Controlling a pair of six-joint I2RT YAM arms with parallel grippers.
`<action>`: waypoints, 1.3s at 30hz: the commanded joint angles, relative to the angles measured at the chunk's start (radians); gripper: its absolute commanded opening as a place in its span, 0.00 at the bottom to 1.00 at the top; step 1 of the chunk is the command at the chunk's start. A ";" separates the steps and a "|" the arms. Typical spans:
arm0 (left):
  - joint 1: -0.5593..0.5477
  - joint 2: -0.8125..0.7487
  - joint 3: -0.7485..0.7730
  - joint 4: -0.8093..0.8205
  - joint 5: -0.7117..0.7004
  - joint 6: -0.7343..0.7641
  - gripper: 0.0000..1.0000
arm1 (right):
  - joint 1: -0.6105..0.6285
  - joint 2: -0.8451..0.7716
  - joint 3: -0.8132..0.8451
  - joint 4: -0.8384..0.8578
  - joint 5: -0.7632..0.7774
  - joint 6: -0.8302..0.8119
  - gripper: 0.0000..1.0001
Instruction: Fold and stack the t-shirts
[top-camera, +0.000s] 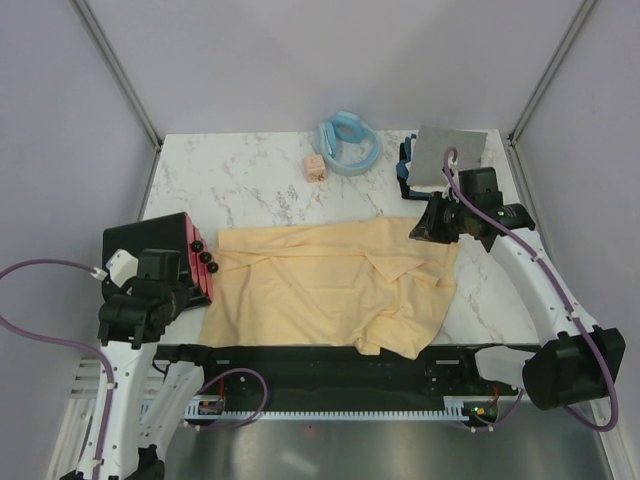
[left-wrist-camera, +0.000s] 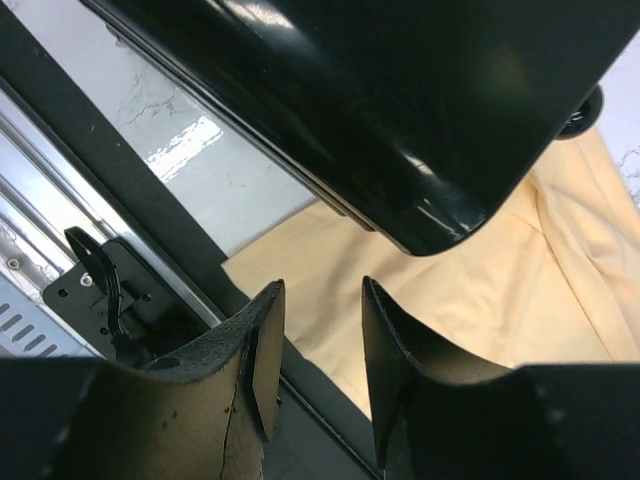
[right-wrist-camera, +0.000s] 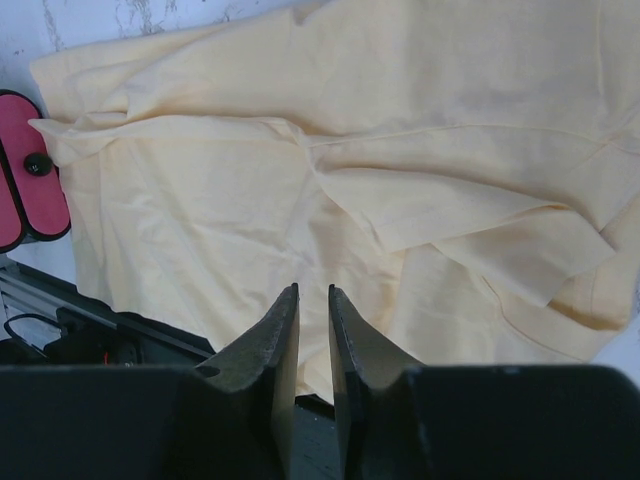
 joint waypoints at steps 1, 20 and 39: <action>0.002 0.003 -0.019 -0.086 -0.023 -0.100 0.44 | 0.003 -0.026 -0.013 0.008 -0.019 0.013 0.25; 0.093 0.253 0.049 0.000 0.008 -0.088 0.45 | 0.003 -0.014 0.091 -0.022 -0.018 0.016 0.25; 0.341 0.408 0.106 0.115 0.057 0.050 0.47 | 0.002 0.064 0.177 -0.031 -0.048 0.050 0.25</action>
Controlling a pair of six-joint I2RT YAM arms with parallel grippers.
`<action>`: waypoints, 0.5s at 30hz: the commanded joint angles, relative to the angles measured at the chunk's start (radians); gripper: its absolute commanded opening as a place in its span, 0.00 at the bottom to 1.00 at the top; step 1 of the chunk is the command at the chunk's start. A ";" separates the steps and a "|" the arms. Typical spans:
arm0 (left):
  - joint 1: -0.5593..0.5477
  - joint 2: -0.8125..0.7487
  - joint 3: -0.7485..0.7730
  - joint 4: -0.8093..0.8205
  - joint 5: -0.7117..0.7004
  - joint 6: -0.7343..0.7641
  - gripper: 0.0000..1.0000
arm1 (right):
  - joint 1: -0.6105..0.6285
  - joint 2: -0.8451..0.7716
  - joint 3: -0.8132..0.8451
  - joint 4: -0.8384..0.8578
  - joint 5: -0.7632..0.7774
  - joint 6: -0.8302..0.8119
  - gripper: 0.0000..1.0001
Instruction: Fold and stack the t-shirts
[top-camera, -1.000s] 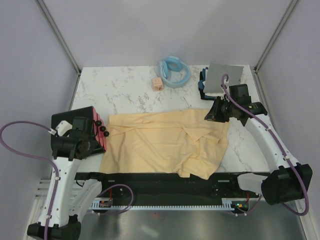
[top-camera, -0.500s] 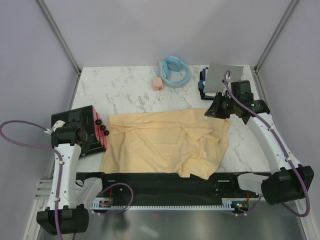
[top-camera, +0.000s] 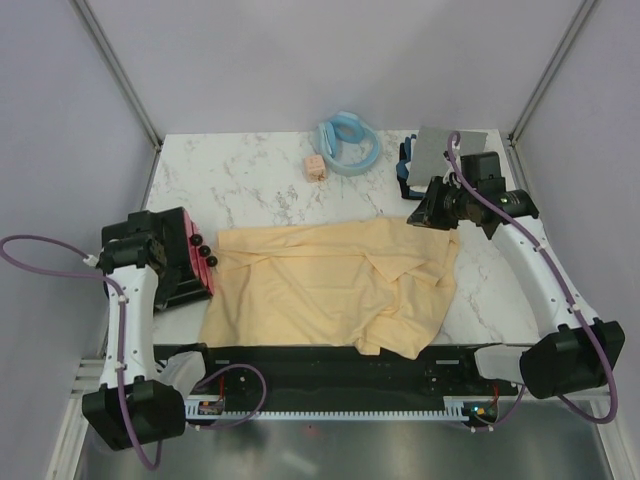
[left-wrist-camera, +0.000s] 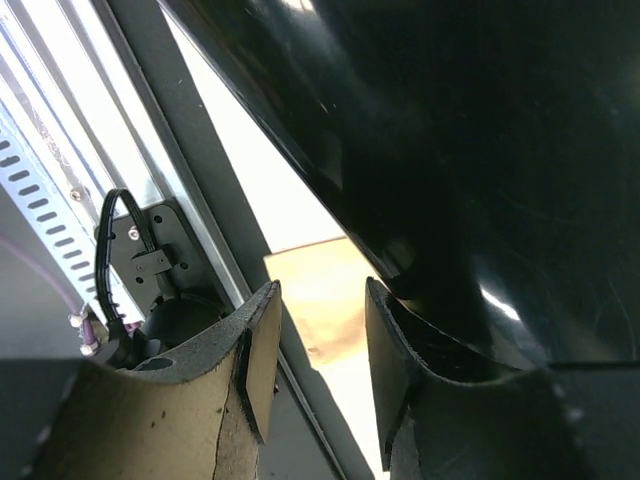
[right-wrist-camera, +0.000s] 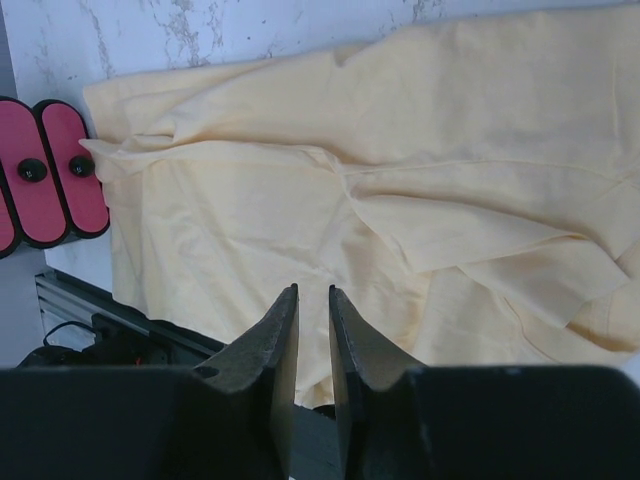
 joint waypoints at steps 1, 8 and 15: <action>0.036 0.060 0.067 0.109 0.013 0.030 0.47 | 0.003 0.022 0.070 0.002 -0.038 0.039 0.25; 0.102 0.198 0.185 0.115 0.070 0.023 0.47 | 0.003 0.043 0.098 0.001 -0.058 0.062 0.25; 0.137 0.280 0.259 0.117 0.050 0.034 0.47 | 0.003 0.071 0.095 0.016 -0.064 0.070 0.25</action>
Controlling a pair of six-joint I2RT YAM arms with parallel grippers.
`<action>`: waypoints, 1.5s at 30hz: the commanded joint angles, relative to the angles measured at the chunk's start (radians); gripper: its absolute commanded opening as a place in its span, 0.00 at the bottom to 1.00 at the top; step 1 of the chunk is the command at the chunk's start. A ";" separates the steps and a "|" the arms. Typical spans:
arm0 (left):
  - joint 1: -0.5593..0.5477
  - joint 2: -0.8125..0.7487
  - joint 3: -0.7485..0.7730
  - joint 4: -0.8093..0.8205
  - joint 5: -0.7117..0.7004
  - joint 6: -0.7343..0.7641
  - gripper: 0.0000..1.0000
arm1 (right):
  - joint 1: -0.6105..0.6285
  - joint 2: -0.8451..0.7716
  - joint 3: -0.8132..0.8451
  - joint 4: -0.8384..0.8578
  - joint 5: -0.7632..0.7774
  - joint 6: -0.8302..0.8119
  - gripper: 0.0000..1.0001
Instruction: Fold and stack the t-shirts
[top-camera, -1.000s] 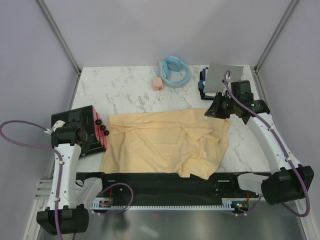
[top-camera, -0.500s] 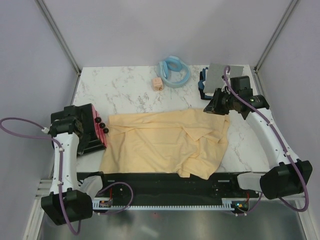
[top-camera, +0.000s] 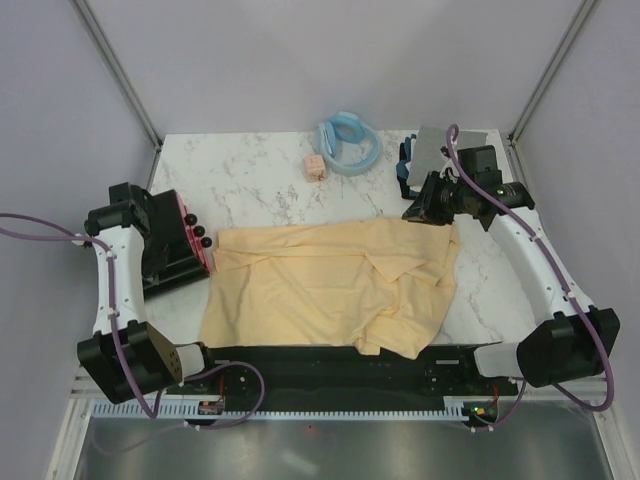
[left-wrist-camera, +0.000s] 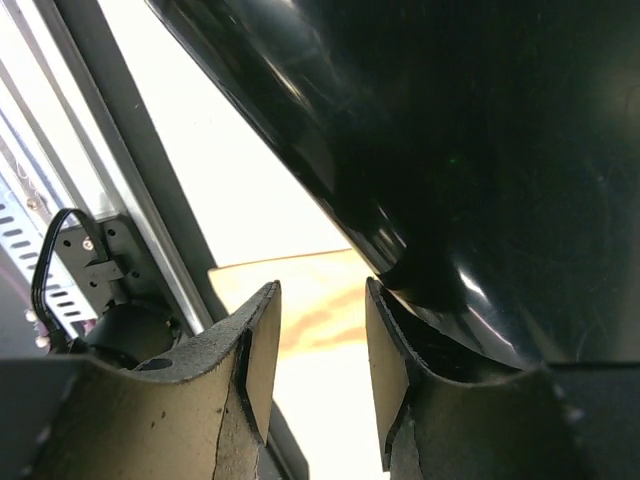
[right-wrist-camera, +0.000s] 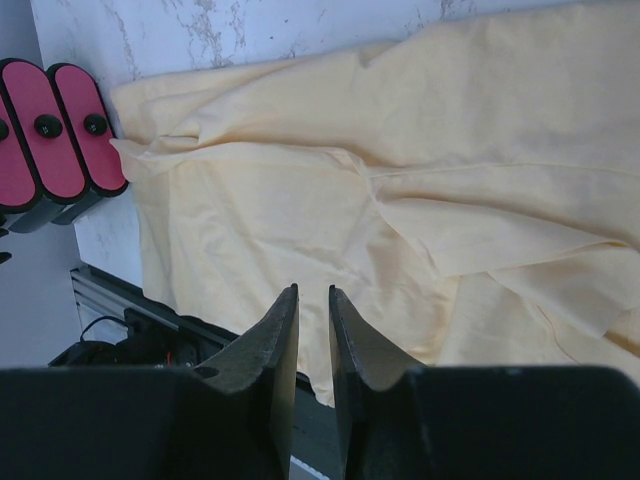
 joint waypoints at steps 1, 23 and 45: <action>0.032 0.032 0.066 0.091 -0.018 0.031 0.47 | 0.003 0.017 0.038 0.019 -0.016 0.020 0.25; 0.046 0.253 0.219 0.180 0.068 0.364 0.43 | 0.003 0.014 -0.002 0.027 -0.004 0.014 0.25; -0.419 0.201 0.039 0.373 0.387 0.379 0.43 | 0.049 0.207 -0.030 0.021 0.145 -0.189 0.35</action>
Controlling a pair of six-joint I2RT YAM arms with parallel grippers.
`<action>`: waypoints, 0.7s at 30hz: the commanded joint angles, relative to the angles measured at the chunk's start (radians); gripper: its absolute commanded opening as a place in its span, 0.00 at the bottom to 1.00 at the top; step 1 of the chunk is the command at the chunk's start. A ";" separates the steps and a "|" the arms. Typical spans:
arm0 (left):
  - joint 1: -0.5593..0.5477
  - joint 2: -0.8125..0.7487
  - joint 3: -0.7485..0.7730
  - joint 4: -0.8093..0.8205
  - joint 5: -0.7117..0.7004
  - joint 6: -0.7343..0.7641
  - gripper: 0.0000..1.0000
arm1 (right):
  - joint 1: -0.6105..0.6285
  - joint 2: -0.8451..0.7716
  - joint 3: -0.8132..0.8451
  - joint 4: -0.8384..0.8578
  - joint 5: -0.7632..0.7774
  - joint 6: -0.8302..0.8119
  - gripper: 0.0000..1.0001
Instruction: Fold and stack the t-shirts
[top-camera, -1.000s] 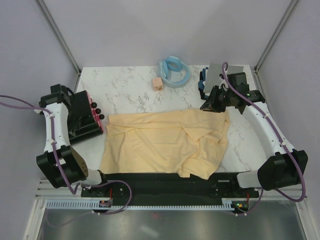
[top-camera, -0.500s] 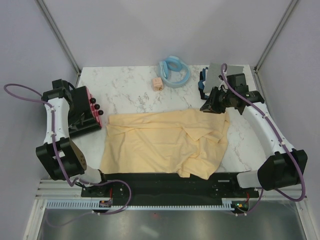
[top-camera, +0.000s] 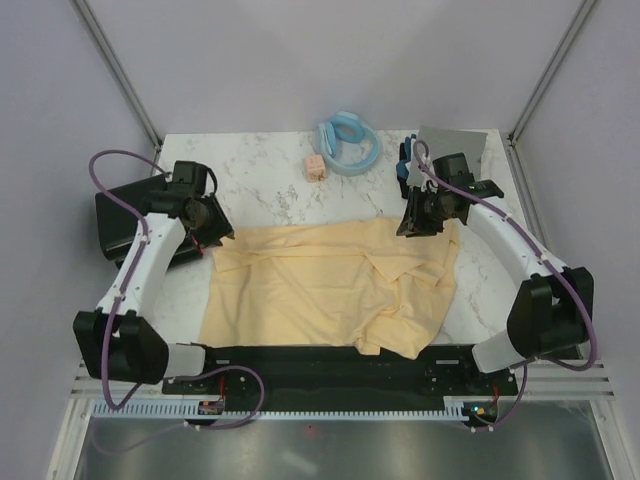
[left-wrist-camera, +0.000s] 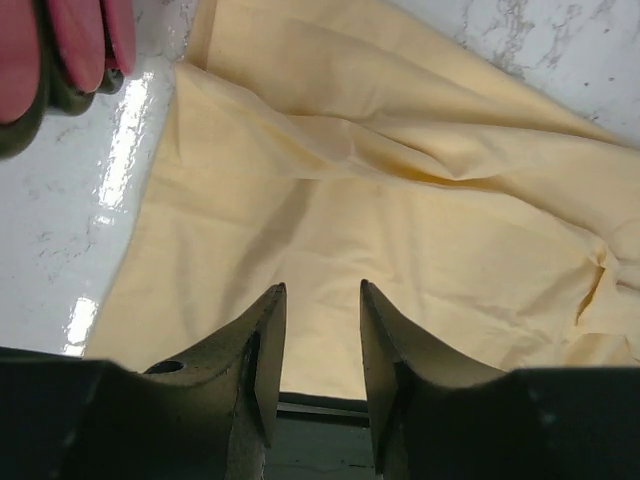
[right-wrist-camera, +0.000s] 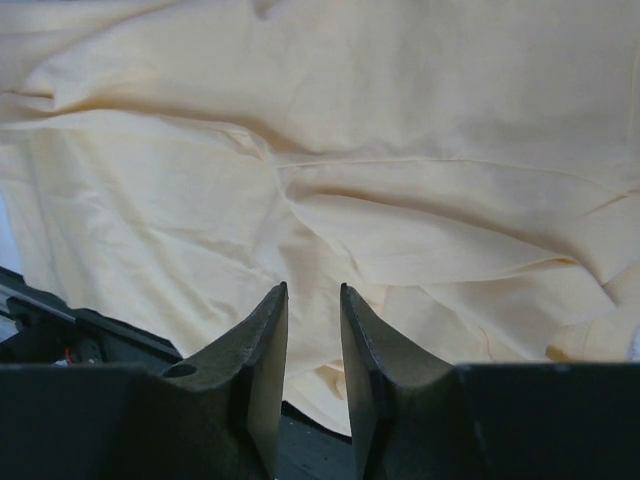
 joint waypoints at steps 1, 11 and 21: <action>0.000 0.184 0.064 0.068 0.055 0.027 0.43 | 0.011 0.075 0.042 -0.012 0.076 -0.068 0.35; -0.003 0.478 0.316 0.026 0.033 0.127 0.42 | 0.040 0.181 0.065 0.064 0.145 -0.101 0.35; -0.035 0.599 0.302 -0.037 0.065 0.172 0.41 | 0.047 0.288 0.108 0.048 0.231 -0.088 0.35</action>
